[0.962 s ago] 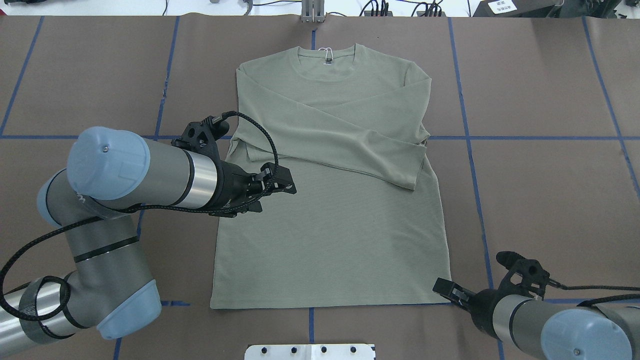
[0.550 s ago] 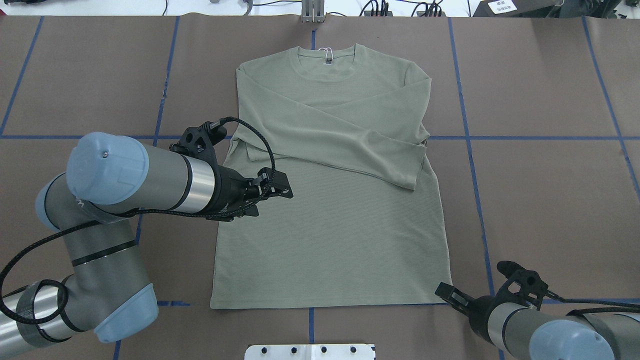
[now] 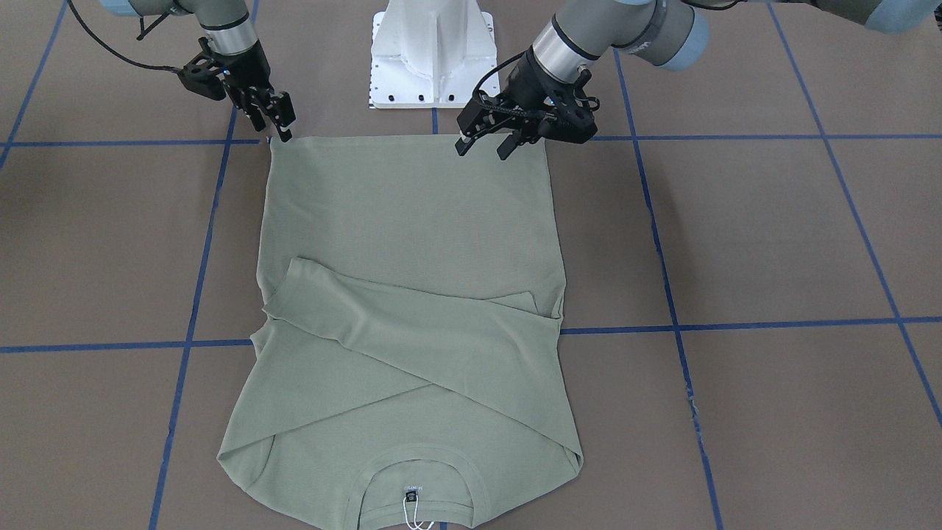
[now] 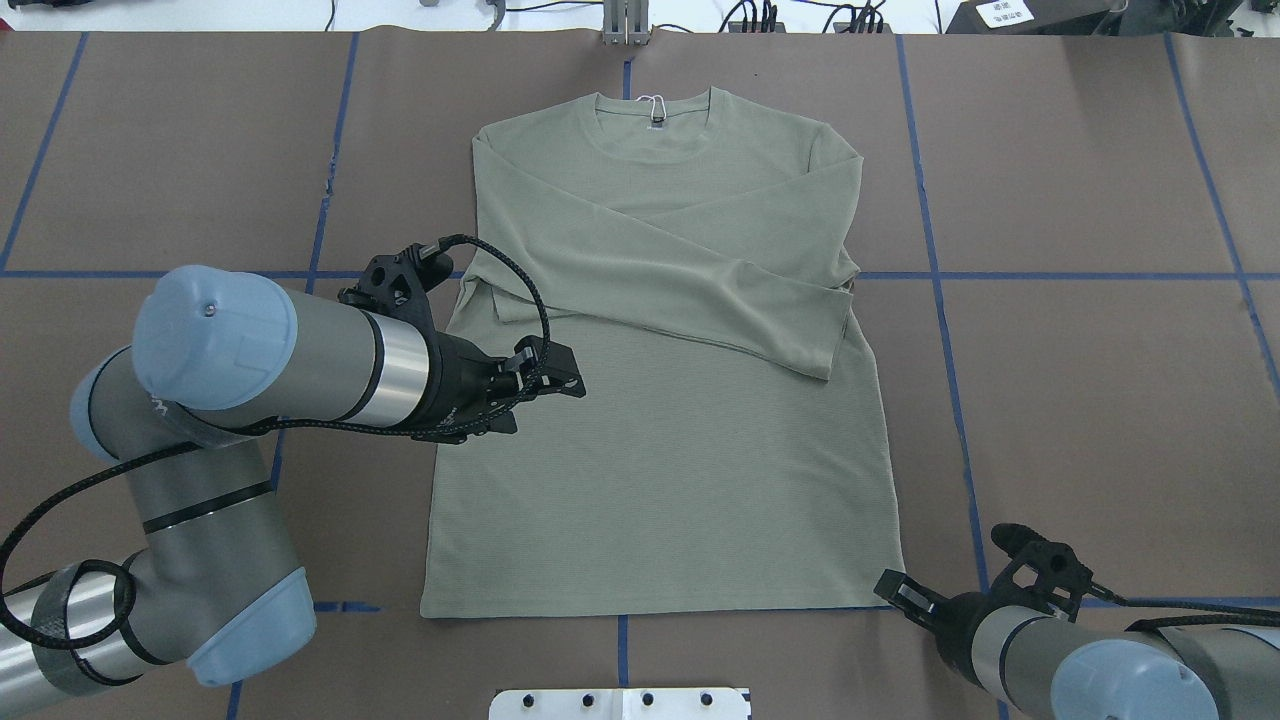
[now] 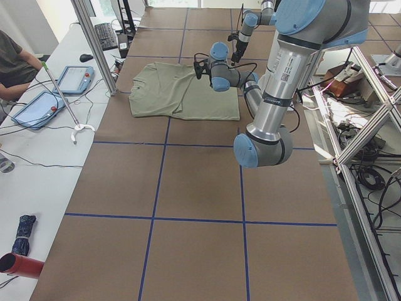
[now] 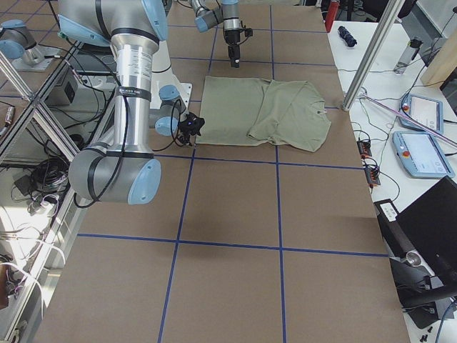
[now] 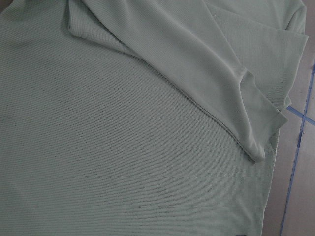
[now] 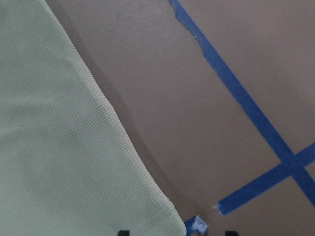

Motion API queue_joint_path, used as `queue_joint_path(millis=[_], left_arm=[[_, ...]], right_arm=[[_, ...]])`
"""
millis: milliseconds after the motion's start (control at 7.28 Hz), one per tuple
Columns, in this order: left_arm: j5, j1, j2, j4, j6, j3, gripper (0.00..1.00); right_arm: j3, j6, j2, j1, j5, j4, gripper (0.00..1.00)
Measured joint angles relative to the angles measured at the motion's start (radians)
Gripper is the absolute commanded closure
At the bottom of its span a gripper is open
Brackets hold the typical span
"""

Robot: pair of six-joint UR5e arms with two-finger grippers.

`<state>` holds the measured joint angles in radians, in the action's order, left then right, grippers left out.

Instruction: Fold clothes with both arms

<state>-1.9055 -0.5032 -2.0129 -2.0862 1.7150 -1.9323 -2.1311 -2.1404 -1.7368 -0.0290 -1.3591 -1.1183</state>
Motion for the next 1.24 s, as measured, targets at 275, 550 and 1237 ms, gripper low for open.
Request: queue_joint_path(millis=[275,550,1237], left_arm=[[-0.001,0.000,0.000,0.000,0.000,0.000,0.13],[-0.001,0.000,0.000,0.000,0.000,-0.001,0.14],[0.000,0.000,0.002,0.002,0.003,-0.002,0.14]], right_arm=[[0.007,0.001,0.005,0.000,0.001,-0.001,0.35],[0.013,0.003,0.019,-0.006,0.000,-0.010,0.77],[0.014,0.006,0.025,-0.023,-0.005,-0.014,1.00]])
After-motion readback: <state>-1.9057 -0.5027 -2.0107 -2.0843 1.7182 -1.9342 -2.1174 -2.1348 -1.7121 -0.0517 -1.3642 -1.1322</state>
